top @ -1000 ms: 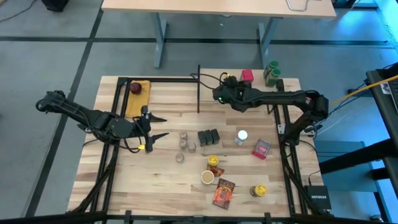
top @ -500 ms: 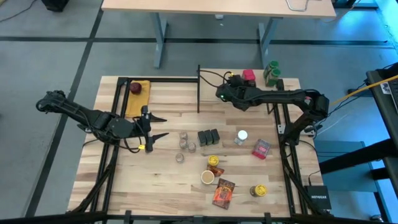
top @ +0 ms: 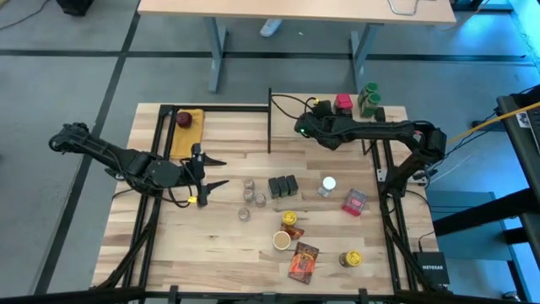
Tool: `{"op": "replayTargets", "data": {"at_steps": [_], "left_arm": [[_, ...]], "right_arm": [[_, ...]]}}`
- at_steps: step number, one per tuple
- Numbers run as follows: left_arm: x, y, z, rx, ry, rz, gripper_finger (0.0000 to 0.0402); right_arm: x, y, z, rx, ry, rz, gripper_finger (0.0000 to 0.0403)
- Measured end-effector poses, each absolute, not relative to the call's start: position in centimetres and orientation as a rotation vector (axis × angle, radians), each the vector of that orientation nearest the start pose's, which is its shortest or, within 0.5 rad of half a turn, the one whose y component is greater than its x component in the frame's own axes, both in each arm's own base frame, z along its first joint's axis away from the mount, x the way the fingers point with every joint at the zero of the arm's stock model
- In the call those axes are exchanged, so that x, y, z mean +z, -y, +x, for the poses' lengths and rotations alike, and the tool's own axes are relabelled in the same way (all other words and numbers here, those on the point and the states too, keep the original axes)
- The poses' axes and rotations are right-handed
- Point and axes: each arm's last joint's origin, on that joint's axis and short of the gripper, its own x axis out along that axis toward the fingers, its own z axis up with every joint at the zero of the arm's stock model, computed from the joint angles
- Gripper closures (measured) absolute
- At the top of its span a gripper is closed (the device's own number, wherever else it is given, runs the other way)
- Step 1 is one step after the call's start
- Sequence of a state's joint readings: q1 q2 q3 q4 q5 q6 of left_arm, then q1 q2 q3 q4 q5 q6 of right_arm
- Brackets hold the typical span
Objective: Shelf spices
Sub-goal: Put the bottom red seasoning can on the shelf
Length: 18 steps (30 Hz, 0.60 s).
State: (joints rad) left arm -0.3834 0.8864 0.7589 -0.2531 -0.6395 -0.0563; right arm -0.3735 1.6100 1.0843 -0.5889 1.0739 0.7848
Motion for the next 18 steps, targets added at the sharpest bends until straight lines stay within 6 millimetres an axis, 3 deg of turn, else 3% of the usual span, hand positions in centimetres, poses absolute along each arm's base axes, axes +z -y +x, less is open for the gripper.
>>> {"op": "replayTargets", "data": {"at_steps": [10, 18], "left_arm": [[30.3, 5.4, 18.1, 0.262, -0.325, 0.131, 0.0153], [30.3, 5.4, 18.1, 0.262, -0.325, 0.131, 0.0153]], "right_arm": [[22.0, 15.5, 26.1, -1.673, -0.630, 0.212, 0.0075], [22.0, 15.9, 25.8, -1.689, -0.638, 0.207, 0.0075]]}}
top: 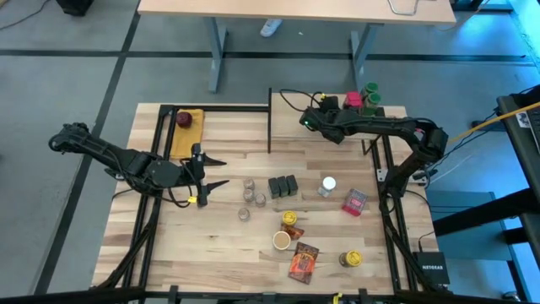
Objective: Shelf spices
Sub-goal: Put the bottom red seasoning can on the shelf
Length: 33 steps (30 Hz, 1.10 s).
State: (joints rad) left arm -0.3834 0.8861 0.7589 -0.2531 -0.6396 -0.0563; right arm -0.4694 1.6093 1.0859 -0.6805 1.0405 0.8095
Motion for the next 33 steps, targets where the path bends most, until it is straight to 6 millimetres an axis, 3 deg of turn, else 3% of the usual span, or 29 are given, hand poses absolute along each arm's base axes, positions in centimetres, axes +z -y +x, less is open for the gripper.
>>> {"op": "replayTargets", "data": {"at_steps": [7, 33], "left_arm": [[30.26, 5.44, 18.10, 0.262, -0.325, 0.131, 0.0153], [30.26, 5.44, 18.10, 0.262, -0.325, 0.131, 0.0153]], "right_arm": [[21.98, 16.89, 25.15, -1.716, -0.639, 0.246, 0.0075], [21.93, 16.87, 24.89, -1.767, -0.604, 0.234, 0.0075]]}}
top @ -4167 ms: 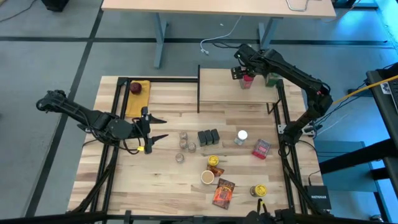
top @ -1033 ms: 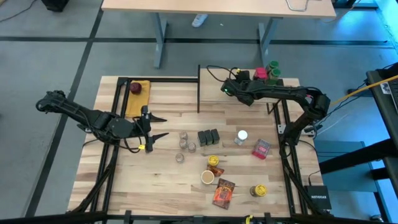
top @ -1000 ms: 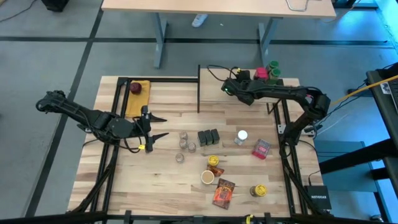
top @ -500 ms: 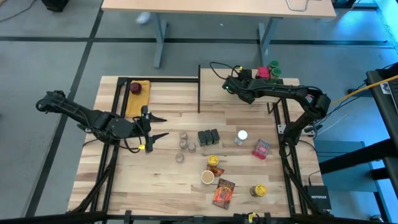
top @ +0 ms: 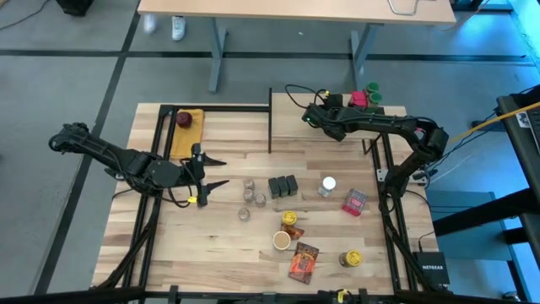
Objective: Shelf spices
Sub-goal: Put the bottom red seasoning can on the shelf, then put the red seasoning can on the shelf and align it with the other red seasoning can
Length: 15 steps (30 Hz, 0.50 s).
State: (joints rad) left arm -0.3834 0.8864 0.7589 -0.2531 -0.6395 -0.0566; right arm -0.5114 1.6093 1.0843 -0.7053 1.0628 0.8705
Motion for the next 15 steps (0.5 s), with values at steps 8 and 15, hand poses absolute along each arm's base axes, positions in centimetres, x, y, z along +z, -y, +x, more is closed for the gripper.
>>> {"op": "replayTargets", "data": {"at_steps": [8, 15], "left_arm": [[30.3, 5.4, 18.1, 0.262, -0.325, 0.131, 0.0153], [30.3, 5.4, 18.1, 0.262, -0.325, 0.131, 0.0153]], "right_arm": [[22.8, 16.3, 25.1, -1.731, -0.589, 0.219, 0.0075], [25.7, 14.2, 26.1, -1.561, -0.608, 0.140, 0.0075]]}}
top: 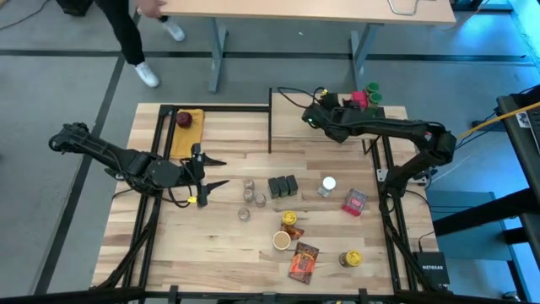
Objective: Shelf spices
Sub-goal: Put the red seasoning can on the shelf and align it with the other red seasoning can
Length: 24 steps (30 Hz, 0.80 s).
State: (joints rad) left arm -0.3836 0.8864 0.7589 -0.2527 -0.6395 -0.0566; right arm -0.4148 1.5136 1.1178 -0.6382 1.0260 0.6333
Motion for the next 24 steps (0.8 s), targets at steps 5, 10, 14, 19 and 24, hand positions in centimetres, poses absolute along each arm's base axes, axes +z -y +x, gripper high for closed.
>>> {"op": "replayTargets", "data": {"at_steps": [5, 10, 14, 19, 24], "left_arm": [[30.3, 5.4, 18.1, 0.262, -0.325, 0.131, 0.0153], [30.3, 5.4, 18.1, 0.264, -0.323, 0.118, 0.0153], [30.3, 5.4, 18.1, 0.264, -0.324, 0.117, 0.0153], [30.2, 5.4, 18.1, 0.266, -0.323, 0.110, 0.0153], [30.2, 5.4, 18.1, 0.266, -0.323, 0.106, 0.0153]], "right_arm": [[29.4, 11.0, 27.3, -1.278, -0.687, 0.092, 0.0075], [33.0, 6.8, 27.7, -0.962, -0.789, 0.106, 0.0075], [35.1, 3.0, 26.8, -0.733, -0.933, 0.200, 0.0075], [35.1, -1.4, 25.4, -0.577, -1.105, 0.390, 0.0075], [33.5, -5.7, 24.4, -0.431, -1.293, 0.520, 0.0075]]}}
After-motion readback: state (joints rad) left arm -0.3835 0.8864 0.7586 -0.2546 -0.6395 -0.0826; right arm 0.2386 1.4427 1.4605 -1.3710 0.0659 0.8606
